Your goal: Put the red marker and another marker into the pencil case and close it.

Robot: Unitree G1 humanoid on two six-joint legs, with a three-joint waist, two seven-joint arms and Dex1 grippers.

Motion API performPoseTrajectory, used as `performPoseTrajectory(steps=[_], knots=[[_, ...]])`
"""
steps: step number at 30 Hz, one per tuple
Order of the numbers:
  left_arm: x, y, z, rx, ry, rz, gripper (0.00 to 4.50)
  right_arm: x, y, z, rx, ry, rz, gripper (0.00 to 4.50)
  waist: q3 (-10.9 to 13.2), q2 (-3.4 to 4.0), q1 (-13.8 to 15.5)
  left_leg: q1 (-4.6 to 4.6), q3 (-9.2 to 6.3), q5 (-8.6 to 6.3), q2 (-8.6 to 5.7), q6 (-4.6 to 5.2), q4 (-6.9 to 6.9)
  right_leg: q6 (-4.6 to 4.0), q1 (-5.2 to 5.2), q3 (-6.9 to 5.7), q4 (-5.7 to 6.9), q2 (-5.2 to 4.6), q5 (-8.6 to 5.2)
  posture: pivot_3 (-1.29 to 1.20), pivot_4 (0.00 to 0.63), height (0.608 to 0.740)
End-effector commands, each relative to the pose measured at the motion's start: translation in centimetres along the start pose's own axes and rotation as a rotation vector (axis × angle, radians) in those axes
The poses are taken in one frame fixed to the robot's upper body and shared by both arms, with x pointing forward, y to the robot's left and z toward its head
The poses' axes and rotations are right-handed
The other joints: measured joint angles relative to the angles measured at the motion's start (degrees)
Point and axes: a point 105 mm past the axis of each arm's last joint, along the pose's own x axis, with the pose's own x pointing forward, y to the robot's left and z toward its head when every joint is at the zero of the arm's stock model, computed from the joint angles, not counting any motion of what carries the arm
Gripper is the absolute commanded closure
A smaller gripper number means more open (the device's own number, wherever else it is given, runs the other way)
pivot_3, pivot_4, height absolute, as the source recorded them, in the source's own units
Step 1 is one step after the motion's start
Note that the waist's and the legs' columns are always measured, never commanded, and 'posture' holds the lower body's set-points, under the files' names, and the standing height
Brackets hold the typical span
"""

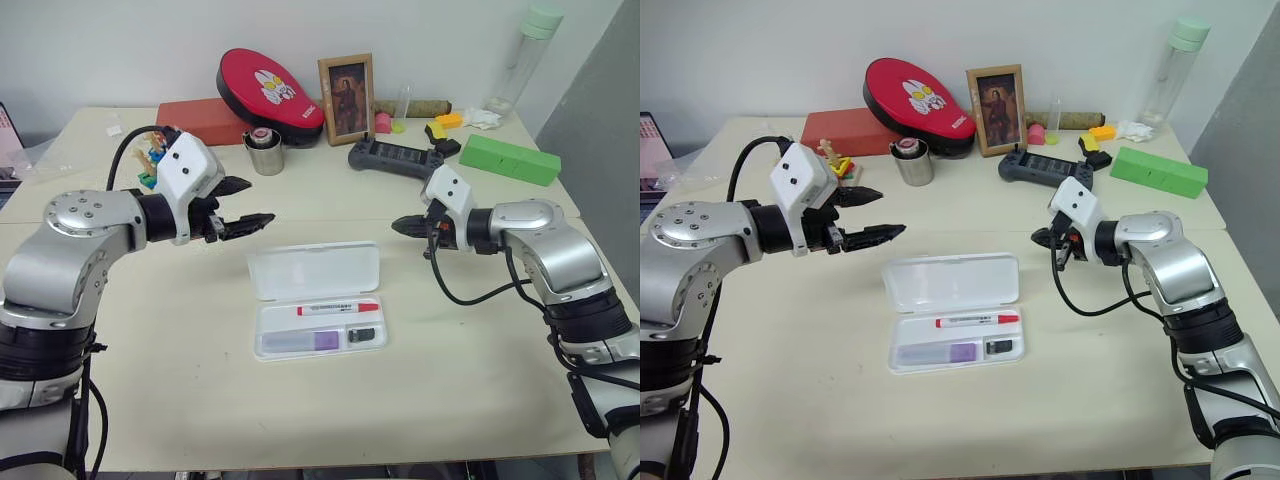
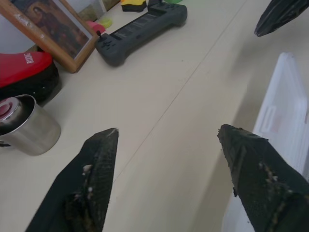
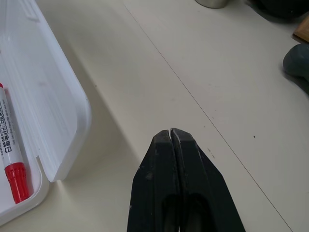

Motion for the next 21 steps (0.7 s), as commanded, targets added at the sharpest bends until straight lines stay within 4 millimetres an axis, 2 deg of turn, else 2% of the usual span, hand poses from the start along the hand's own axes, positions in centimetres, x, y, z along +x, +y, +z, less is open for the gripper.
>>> performPoseTrajectory(steps=[1,5,11,17,21], knots=[[-0.2,0.9,0.8,0.032,-0.035,0.039,2.00,-0.8,-0.2,1.2,-0.041,-0.035,-0.016,4.50,0.00,0.00,0.00,0.00,0.00,0.00,0.00,0.00,0.00,0.00,0.00,0.00,0.00,0.00,0.00,0.00,0.150,0.740],[0.1,1.1,0.1,0.015,-0.032,0.030,2.95,-1.4,-0.2,1.3,-0.054,-0.031,-0.008,4.50,0.00,0.00,0.01,0.00,0.00,0.00,0.00,0.00,-0.01,0.00,0.00,-0.01,-0.01,0.00,0.00,0.00,0.150,0.740],[0.5,1.1,-1.7,0.011,0.020,-0.017,4.12,-3.1,0.6,1.3,-0.115,-0.007,0.074,4.50,0.00,0.00,0.03,0.00,0.01,0.00,0.00,0.00,-0.03,0.00,-0.01,-0.01,-0.01,0.00,0.00,0.00,0.150,0.740],[1.5,0.6,-2.9,-0.015,0.049,-0.117,4.12,-5.0,1.8,1.5,-0.195,0.004,0.181,4.50,0.00,0.00,0.04,0.00,0.01,0.00,0.00,0.00,-0.04,0.00,0.00,-0.01,-0.04,0.00,0.00,0.00,0.150,0.740],[2.1,-0.2,-3.6,-0.027,0.072,-0.208,4.12,-5.2,2.1,1.9,-0.211,-0.004,0.191,4.50,0.00,0.00,0.03,0.00,0.01,0.00,0.00,0.00,-0.04,0.00,0.01,-0.01,-0.03,0.00,0.00,0.00,0.150,0.740]])
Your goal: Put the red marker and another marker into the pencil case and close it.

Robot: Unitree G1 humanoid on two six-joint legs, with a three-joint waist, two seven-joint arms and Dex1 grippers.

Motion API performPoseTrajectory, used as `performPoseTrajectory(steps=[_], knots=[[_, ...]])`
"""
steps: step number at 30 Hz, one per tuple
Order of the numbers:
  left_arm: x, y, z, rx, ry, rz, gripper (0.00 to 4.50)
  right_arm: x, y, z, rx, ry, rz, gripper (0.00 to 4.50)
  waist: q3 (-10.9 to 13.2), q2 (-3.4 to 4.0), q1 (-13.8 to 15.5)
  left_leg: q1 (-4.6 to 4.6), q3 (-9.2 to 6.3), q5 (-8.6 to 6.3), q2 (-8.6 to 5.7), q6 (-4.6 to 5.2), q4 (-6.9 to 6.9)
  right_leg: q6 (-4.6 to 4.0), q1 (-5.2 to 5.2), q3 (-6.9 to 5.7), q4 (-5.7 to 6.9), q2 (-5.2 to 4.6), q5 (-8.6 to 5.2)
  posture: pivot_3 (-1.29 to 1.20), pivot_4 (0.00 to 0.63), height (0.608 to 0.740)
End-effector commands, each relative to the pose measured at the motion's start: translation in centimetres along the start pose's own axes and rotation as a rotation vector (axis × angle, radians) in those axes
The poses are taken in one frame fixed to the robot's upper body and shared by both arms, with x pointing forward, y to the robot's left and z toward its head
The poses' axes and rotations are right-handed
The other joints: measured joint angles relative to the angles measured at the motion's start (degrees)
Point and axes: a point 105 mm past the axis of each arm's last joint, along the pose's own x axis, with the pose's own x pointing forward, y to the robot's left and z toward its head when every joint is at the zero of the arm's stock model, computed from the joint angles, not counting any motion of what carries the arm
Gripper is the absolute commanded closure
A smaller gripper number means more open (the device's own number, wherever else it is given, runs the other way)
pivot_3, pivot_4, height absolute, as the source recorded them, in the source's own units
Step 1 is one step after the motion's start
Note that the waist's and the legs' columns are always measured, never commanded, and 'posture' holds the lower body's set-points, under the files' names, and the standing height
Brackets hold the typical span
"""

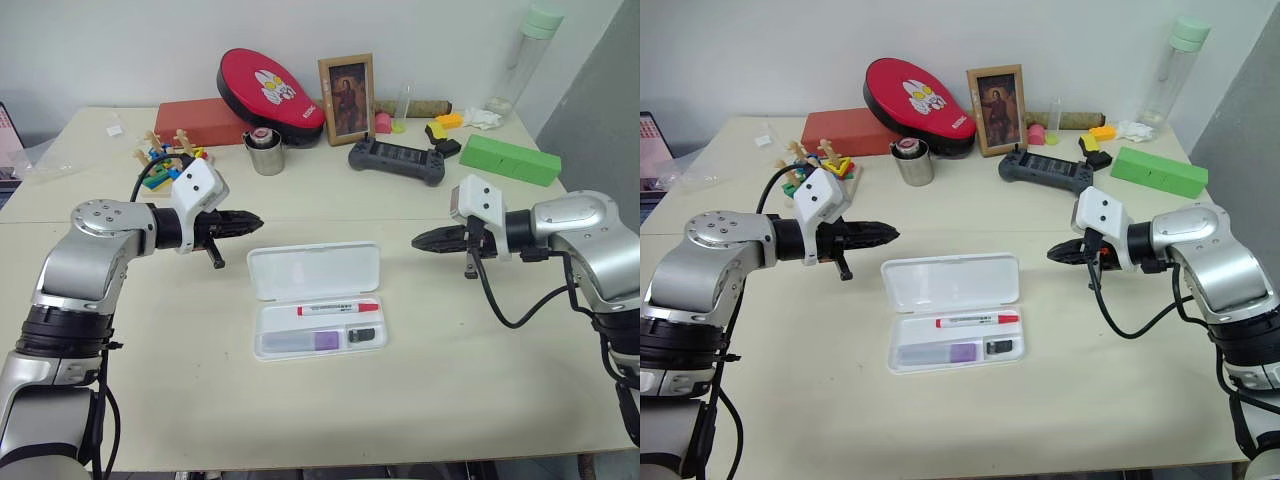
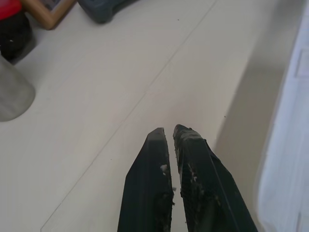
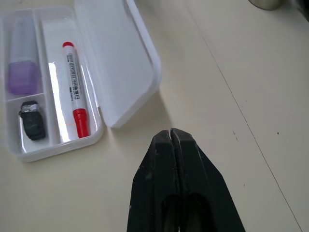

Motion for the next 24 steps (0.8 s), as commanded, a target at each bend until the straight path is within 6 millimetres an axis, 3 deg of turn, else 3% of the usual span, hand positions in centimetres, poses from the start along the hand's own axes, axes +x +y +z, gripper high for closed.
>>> performPoseTrajectory(steps=[1,8,24], knots=[[0.5,-0.3,0.5,0.037,-0.003,-0.073,4.12,-0.8,0.1,1.6,-0.063,-0.037,-0.008,4.50,0.00,0.00,-0.03,0.00,0.00,0.00,0.00,0.00,0.00,0.00,0.00,-0.01,0.00,0.00,0.00,0.00,0.150,0.740],[1.9,-0.8,0.6,0.036,0.006,-0.212,4.12,-0.6,0.2,2.0,-0.067,-0.053,-0.022,4.50,0.00,0.00,-0.01,0.00,0.00,0.00,0.00,0.00,0.00,0.00,-0.01,-0.01,0.00,0.00,0.00,0.00,0.150,0.740],[2.3,-3.9,1.3,0.083,0.056,-0.452,4.12,-0.4,0.6,2.1,-0.048,-0.063,-0.035,4.50,0.00,0.00,-0.05,-0.01,0.00,0.00,0.00,0.00,0.00,0.00,0.00,-0.01,0.00,0.00,0.00,0.00,0.150,0.740]])
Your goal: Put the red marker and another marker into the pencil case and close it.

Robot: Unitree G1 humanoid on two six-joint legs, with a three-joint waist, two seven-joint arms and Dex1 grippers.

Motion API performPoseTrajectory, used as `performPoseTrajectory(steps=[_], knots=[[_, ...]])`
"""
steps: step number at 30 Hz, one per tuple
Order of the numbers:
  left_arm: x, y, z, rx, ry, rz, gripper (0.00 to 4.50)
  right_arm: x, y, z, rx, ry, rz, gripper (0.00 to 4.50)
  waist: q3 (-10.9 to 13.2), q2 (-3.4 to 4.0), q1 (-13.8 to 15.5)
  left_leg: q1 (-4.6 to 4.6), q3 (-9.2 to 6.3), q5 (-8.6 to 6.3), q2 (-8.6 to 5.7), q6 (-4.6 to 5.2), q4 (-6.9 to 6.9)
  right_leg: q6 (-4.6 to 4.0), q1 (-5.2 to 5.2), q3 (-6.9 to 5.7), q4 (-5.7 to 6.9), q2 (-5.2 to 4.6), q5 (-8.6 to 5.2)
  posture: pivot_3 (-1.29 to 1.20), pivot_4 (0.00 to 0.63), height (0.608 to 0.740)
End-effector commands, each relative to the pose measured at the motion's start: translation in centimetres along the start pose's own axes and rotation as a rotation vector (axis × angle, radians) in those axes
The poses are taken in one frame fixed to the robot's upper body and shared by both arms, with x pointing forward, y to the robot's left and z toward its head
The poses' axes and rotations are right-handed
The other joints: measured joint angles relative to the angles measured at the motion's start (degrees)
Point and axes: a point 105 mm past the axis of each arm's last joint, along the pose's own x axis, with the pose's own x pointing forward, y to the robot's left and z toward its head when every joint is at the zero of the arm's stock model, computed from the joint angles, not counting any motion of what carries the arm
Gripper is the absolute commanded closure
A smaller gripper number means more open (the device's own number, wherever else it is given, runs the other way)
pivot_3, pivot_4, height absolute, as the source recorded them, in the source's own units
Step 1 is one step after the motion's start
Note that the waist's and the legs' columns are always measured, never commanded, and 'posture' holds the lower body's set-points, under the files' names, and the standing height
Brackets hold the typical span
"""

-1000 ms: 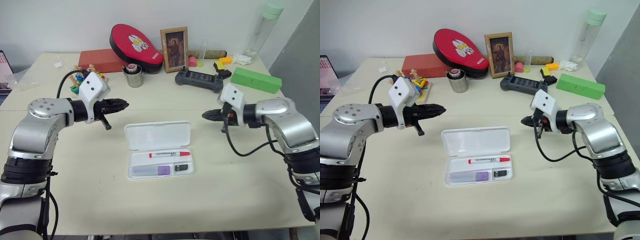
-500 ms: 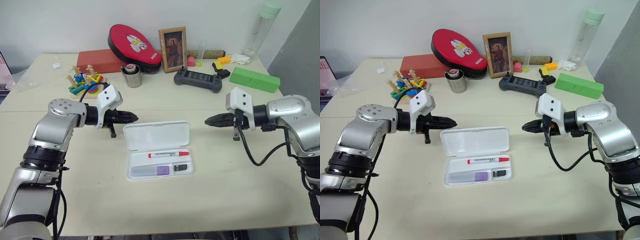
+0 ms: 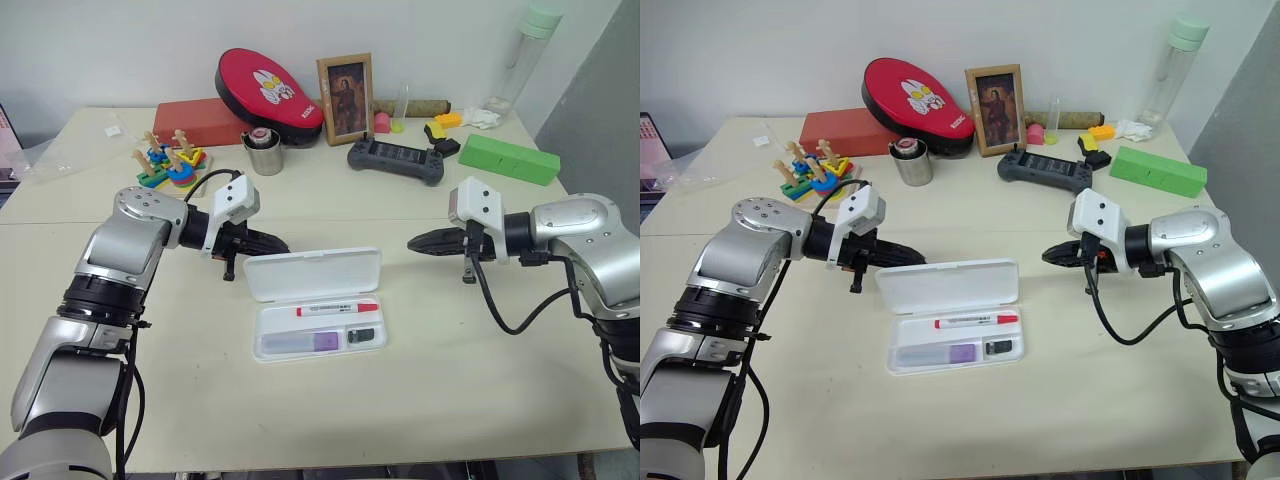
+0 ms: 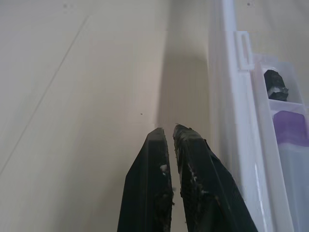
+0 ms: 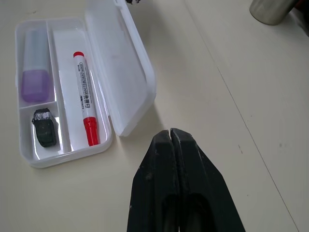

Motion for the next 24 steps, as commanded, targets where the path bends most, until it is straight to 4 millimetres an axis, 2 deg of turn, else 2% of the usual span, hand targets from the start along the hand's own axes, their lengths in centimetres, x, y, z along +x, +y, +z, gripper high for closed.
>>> performPoseTrajectory(steps=[1,5,9,18,24], knots=[[0.2,-1.3,1.6,0.069,-0.009,-0.054,4.12,-0.7,-0.1,1.5,-0.037,-0.047,-0.025,4.50,0.00,0.00,0.00,0.00,0.00,0.00,0.00,0.00,0.00,0.00,0.00,-0.01,0.00,0.00,0.00,0.00,0.150,0.740],[0.8,-2.3,2.2,0.073,-0.038,-0.075,4.12,-0.7,0.1,1.6,-0.035,-0.052,-0.024,4.50,0.00,0.00,-0.01,0.00,0.00,0.00,0.00,0.00,0.00,0.00,0.00,0.01,-0.01,0.00,0.00,0.00,0.150,0.740],[1.6,-4.3,2.2,0.049,-0.058,-0.130,4.12,-0.7,0.1,1.7,-0.032,-0.056,-0.026,4.50,0.00,0.00,-0.03,0.00,0.00,0.00,0.00,0.00,0.00,0.00,0.01,0.01,0.00,0.00,0.00,0.00,0.150,0.740],[2.9,-7.1,0.3,-0.005,-0.043,-0.176,4.12,-0.4,0.0,1.4,-0.017,-0.054,-0.037,4.50,0.00,0.00,0.02,0.00,-0.01,0.00,0.00,0.00,0.03,0.00,0.02,0.02,0.02,0.00,0.00,0.00,0.150,0.740],[4.5,-7.9,-1.1,-0.008,-0.018,-0.169,4.12,-0.4,0.2,1.7,-0.022,-0.060,-0.029,4.50,0.00,0.00,0.07,0.00,-0.01,0.00,0.00,0.01,0.06,0.00,0.03,0.01,0.03,0.00,0.00,0.00,0.150,0.740]])
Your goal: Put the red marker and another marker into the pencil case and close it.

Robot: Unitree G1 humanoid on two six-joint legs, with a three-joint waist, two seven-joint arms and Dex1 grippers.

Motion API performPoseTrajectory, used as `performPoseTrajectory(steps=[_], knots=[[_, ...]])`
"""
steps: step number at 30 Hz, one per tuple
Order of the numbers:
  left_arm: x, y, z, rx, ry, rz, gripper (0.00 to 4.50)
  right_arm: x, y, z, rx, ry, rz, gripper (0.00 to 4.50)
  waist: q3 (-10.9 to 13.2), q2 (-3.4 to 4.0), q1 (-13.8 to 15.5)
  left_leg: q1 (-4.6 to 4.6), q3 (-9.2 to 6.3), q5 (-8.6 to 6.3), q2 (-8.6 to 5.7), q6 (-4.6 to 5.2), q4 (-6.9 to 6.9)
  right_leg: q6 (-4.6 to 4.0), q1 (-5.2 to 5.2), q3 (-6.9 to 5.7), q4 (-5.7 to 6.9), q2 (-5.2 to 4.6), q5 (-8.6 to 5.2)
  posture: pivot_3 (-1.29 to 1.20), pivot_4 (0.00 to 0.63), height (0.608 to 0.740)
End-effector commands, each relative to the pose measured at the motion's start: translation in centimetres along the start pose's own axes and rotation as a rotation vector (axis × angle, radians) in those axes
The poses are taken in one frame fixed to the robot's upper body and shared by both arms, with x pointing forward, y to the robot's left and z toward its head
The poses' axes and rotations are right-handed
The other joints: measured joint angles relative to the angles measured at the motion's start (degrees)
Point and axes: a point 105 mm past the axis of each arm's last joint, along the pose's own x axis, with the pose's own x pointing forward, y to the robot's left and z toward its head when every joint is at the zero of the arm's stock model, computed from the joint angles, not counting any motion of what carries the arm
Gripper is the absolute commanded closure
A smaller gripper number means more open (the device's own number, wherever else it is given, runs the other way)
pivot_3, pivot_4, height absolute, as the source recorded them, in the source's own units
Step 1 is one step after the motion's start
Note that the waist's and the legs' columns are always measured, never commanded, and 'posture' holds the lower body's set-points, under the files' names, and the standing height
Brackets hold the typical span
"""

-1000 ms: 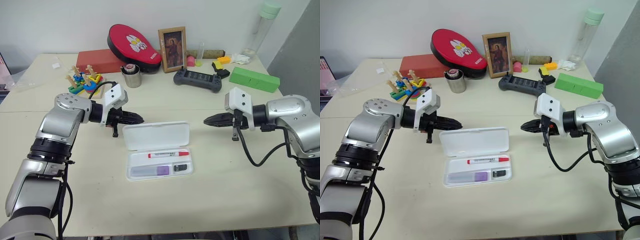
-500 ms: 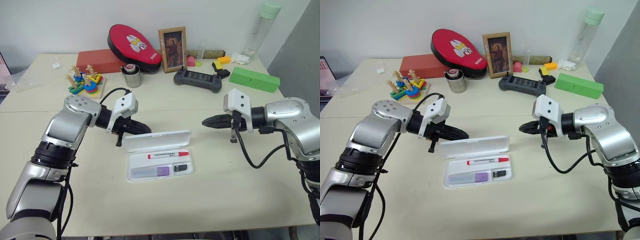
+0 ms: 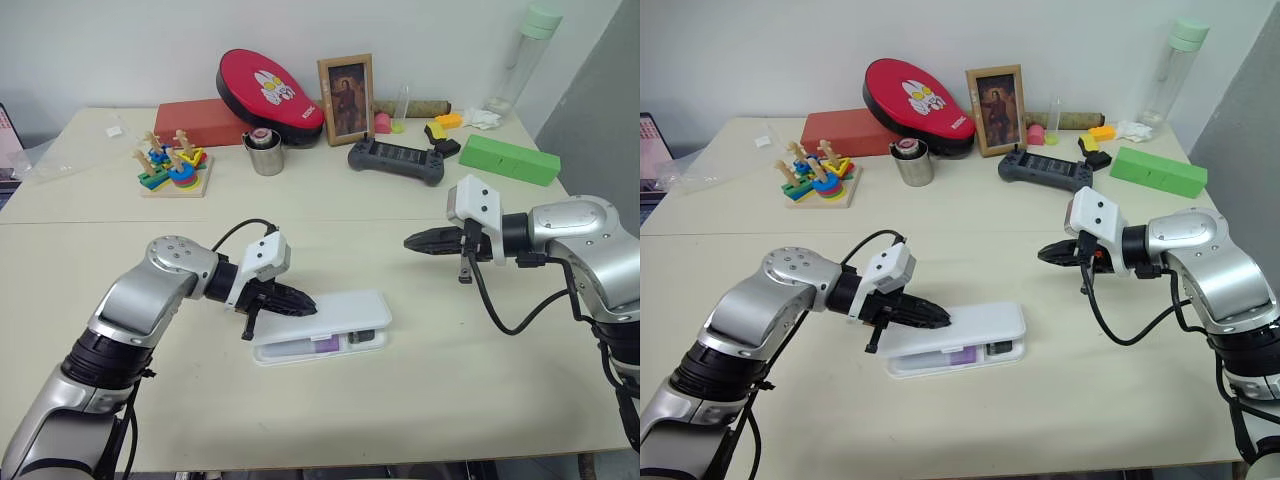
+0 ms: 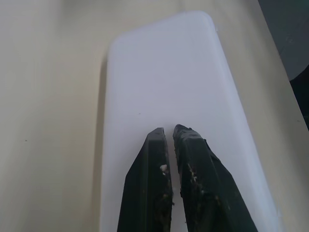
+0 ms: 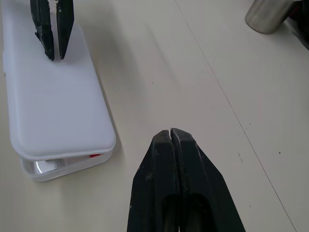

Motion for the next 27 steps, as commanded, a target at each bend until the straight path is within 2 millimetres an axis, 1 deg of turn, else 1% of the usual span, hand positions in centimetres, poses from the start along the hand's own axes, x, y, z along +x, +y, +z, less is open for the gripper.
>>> performPoseTrajectory(steps=[1,3,11,14,16,18,21,23,27], knots=[[0.7,-0.4,-0.1,0.037,0.008,0.003,4.12,-0.6,0.0,1.2,-0.034,-0.034,-0.014,4.50,0.00,0.00,0.00,0.00,0.00,0.00,0.00,0.00,0.00,0.00,0.00,0.00,0.00,0.00,0.00,0.00,0.150,0.740],[1.2,-0.5,-0.6,0.035,0.018,0.007,4.12,-0.6,0.1,1.3,-0.035,-0.035,-0.014,4.50,0.00,0.00,0.01,0.00,0.00,0.00,0.00,0.00,0.01,0.00,0.01,0.00,0.00,0.00,0.00,0.00,0.150,0.740],[2.3,-1.1,-3.9,0.098,0.143,-0.001,4.12,-0.6,0.1,1.3,-0.032,-0.034,-0.014,4.50,-0.03,0.03,0.04,0.02,0.00,0.00,0.00,0.00,0.02,0.00,0.05,0.01,0.00,0.00,0.00,0.00,0.150,0.740],[2.4,-1.2,-4.6,0.113,0.172,-0.001,4.12,-0.6,0.1,1.3,-0.030,-0.033,-0.015,4.50,-0.05,0.06,0.06,0.06,0.00,0.00,0.00,0.00,0.04,0.00,0.10,0.01,0.00,0.00,0.00,0.00,0.150,0.740],[2.4,-1.1,-4.6,0.122,0.170,0.003,4.12,-0.7,0.2,1.3,-0.030,-0.032,-0.014,4.50,-0.07,0.08,0.06,0.08,0.00,0.00,0.00,0.01,0.06,0.00,0.11,0.01,0.00,0.00,0.00,0.00,0.150,0.740],[2.3,-0.9,-3.8,0.105,0.120,0.018,4.12,-0.6,0.2,1.3,-0.029,-0.032,-0.015,4.50,-0.08,0.10,0.06,0.09,0.00,0.01,0.00,0.01,0.08,0.00,0.14,0.01,0.00,0.00,0.00,0.00,0.150,0.740],[1.4,-0.8,-1.0,0.029,-0.053,0.052,4.12,-0.7,0.3,1.4,-0.022,-0.041,-0.015,4.50,-0.09,0.12,0.05,0.09,0.00,0.02,0.00,0.03,0.11,0.00,0.14,0.02,0.03,0.00,0.00,0.00,0.150,0.740],[0.4,-0.8,0.4,-0.003,-0.129,0.082,4.12,-0.7,0.4,1.4,-0.016,-0.045,-0.017,4.50,-0.08,0.11,0.02,0.09,0.00,0.02,0.00,0.03,0.13,0.00,0.12,0.02,0.05,0.00,0.00,0.00,0.150,0.740],[-2.7,-1.1,2.8,-0.044,-0.260,0.175,4.12,-0.9,0.4,1.0,0.002,-0.040,-0.033,4.50,-0.05,0.08,-0.02,0.02,-0.03,0.02,0.00,0.03,0.12,0.00,0.03,0.01,0.10,0.00,0.00,0.00,0.150,0.740]])
